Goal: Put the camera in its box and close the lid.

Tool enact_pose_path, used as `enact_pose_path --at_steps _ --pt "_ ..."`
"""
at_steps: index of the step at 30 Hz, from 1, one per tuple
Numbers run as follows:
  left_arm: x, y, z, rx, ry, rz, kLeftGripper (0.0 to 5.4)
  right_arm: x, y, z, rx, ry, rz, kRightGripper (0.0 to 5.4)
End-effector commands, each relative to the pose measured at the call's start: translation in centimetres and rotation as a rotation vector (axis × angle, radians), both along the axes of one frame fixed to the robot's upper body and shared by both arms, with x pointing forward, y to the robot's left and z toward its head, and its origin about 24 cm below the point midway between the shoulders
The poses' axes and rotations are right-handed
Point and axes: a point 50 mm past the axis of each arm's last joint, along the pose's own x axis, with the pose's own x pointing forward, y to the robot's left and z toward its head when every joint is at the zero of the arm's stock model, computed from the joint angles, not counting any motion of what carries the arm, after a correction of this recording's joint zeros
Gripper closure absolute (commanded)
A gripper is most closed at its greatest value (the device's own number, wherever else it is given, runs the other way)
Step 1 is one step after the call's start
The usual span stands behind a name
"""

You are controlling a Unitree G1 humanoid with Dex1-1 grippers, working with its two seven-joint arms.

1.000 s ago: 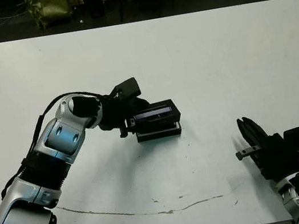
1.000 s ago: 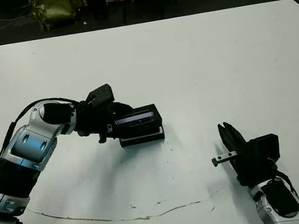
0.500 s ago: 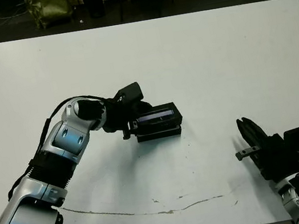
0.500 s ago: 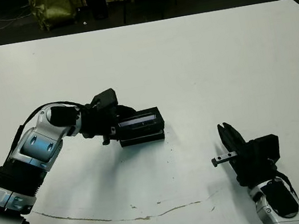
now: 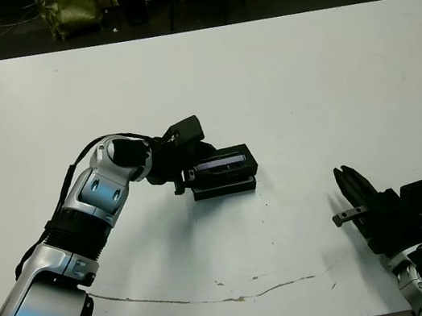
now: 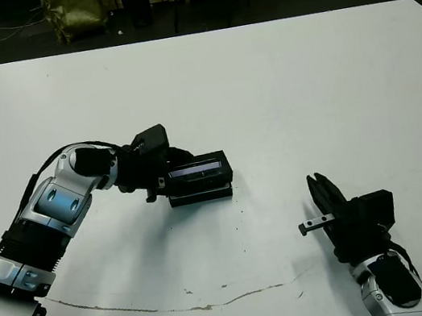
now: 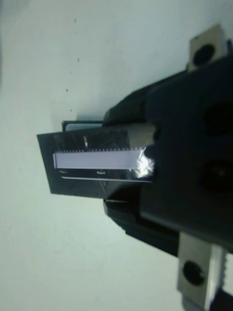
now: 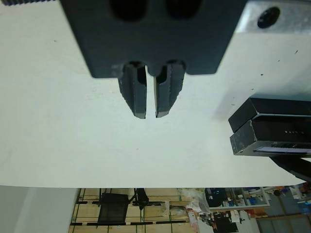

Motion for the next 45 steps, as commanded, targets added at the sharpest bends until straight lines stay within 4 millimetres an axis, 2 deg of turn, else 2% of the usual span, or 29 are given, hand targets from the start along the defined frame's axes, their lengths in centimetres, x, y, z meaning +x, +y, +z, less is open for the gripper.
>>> enact_pose_path --at_steps 1,45 --pt "0.12 0.25 0.03 0.024 0.005 -0.002 3.03 -0.17 -0.10 -0.41 -0.004 0.037 -0.013 5.40" --pt "-0.41 0.01 -0.47 0.074 0.029 -0.047 3.03 -0.34 0.02 -0.68 0.011 0.040 -0.017 5.40"
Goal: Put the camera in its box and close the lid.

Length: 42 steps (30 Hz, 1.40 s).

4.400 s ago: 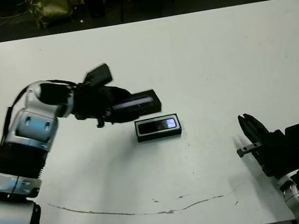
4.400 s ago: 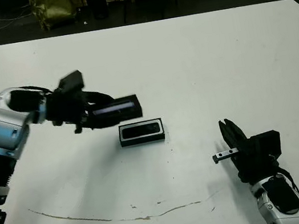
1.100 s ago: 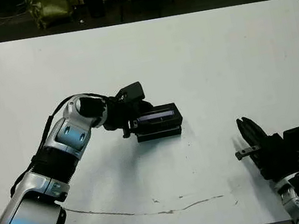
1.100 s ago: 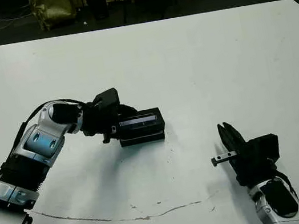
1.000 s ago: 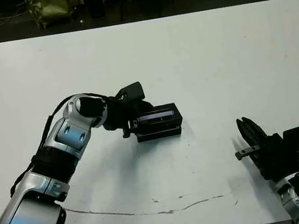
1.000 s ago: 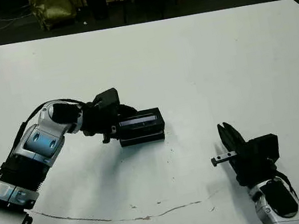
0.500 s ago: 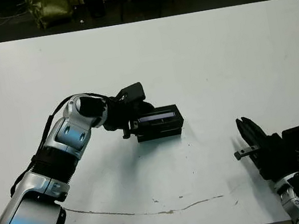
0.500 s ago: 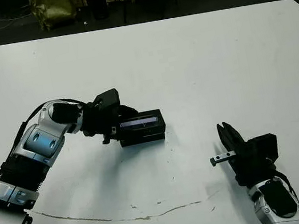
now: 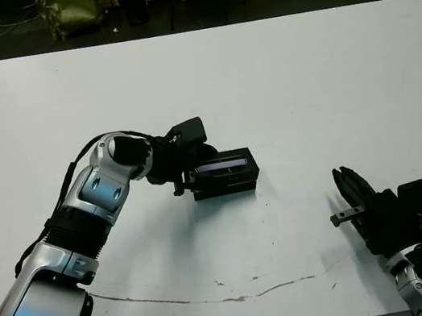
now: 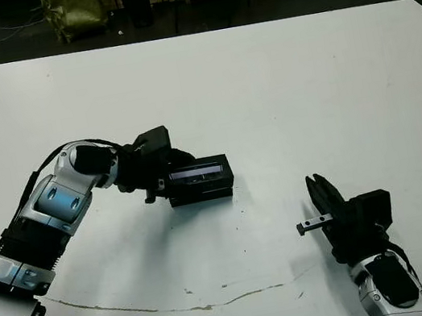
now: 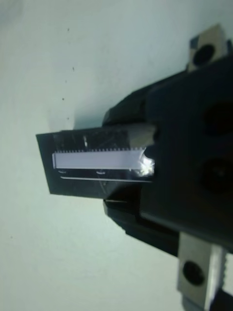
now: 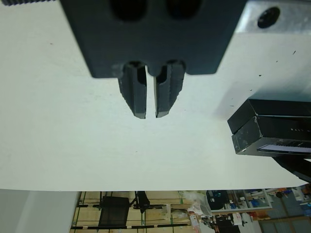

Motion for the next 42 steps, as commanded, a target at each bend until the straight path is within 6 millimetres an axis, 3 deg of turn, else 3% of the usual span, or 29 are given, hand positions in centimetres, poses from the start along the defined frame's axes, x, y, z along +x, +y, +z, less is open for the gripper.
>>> enact_pose_path --at_steps 1,25,42 --pt "-0.19 0.24 -0.76 0.040 0.026 0.002 3.03 -0.30 -0.24 -0.55 0.012 0.025 -0.013 5.40" --pt "-0.67 0.41 -1.27 0.038 0.042 -0.022 3.03 -0.33 -0.20 -0.71 0.027 0.031 -0.016 5.40" --pt "-0.49 -0.14 -1.15 0.133 -0.052 0.037 3.08 -0.30 -0.25 -0.77 0.025 0.027 -0.016 5.40"
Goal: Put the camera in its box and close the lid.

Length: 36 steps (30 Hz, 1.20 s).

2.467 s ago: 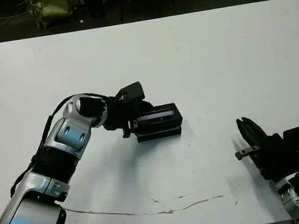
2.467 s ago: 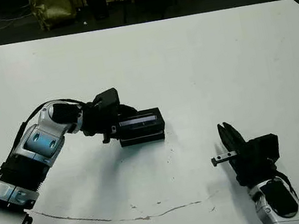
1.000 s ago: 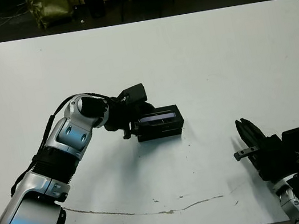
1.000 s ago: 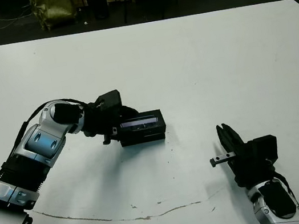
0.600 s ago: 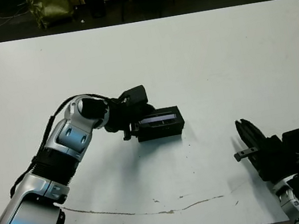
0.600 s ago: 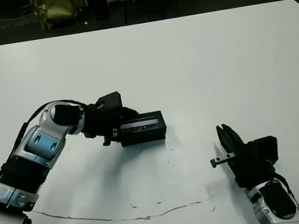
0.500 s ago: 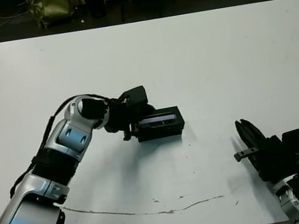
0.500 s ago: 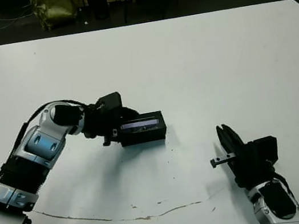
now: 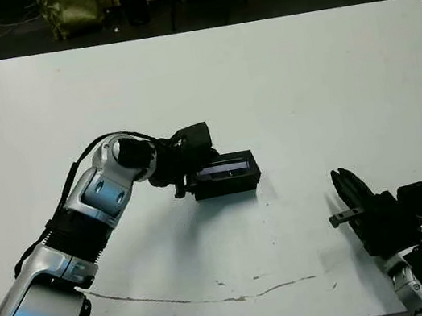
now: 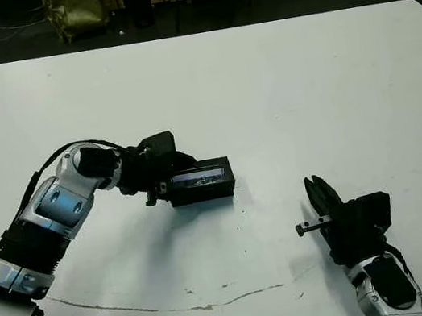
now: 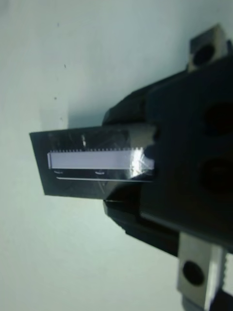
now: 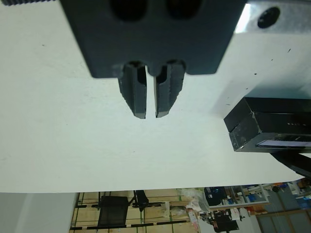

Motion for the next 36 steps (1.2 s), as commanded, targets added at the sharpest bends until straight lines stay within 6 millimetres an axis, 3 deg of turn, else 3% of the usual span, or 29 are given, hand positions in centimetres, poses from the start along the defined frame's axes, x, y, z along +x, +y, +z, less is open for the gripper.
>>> enact_pose_path --at_steps 1,22,36 --pt "-0.1 0.4 -1.1 0.058 0.012 0.033 3.11 -0.3 -0.4 -0.6 -0.003 0.035 -0.016 5.40" --pt "-0.3 0.5 -1.3 0.076 0.003 -0.007 3.11 -0.3 -0.3 -0.4 -0.028 0.050 -0.022 5.40" --pt "0.5 -0.7 2.3 0.165 -0.032 -0.048 3.11 -0.4 0.1 -0.4 -0.014 0.046 -0.007 5.40"
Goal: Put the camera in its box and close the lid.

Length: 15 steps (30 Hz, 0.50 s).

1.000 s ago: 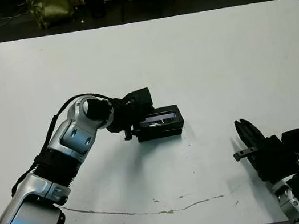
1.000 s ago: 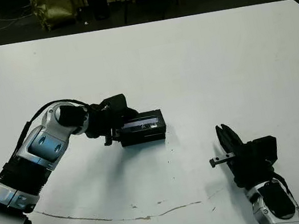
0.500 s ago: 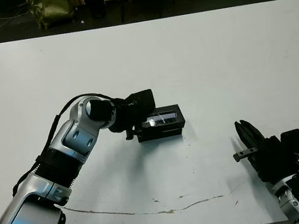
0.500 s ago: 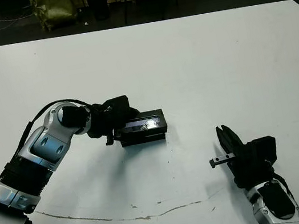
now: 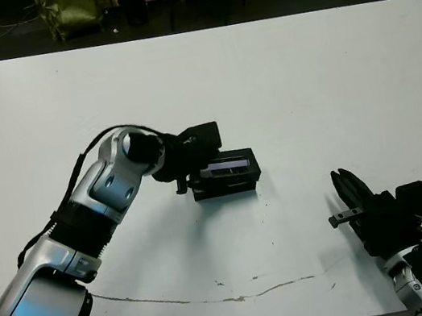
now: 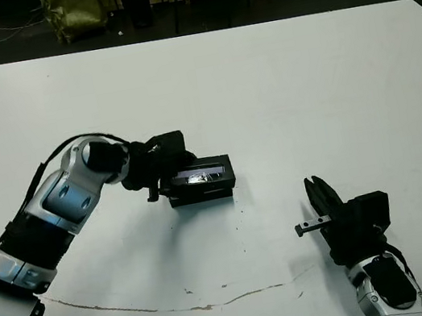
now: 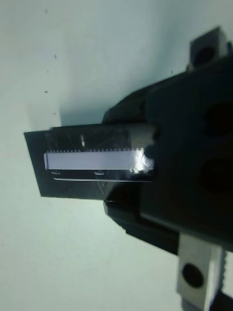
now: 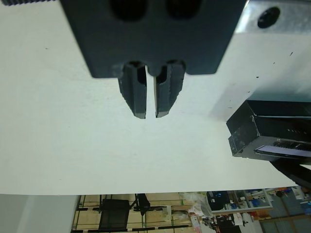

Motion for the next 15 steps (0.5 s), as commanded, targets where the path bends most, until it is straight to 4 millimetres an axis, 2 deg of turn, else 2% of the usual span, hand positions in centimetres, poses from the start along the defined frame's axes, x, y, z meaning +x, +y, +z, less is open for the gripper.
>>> enact_pose_path --at_steps 1,8,15 --pt "0.2 0.2 0.7 0.056 -0.004 -0.006 3.11 -0.3 -0.1 -0.5 0.005 0.023 -0.002 5.40" --pt "0.5 -0.5 1.8 0.098 -0.002 -0.022 3.11 -0.5 0.1 -0.4 -0.021 0.032 -0.015 5.40" --pt "0.6 -0.8 1.9 0.121 0.021 -0.033 3.11 -0.5 0.0 -0.6 0.001 0.023 -0.007 5.40"
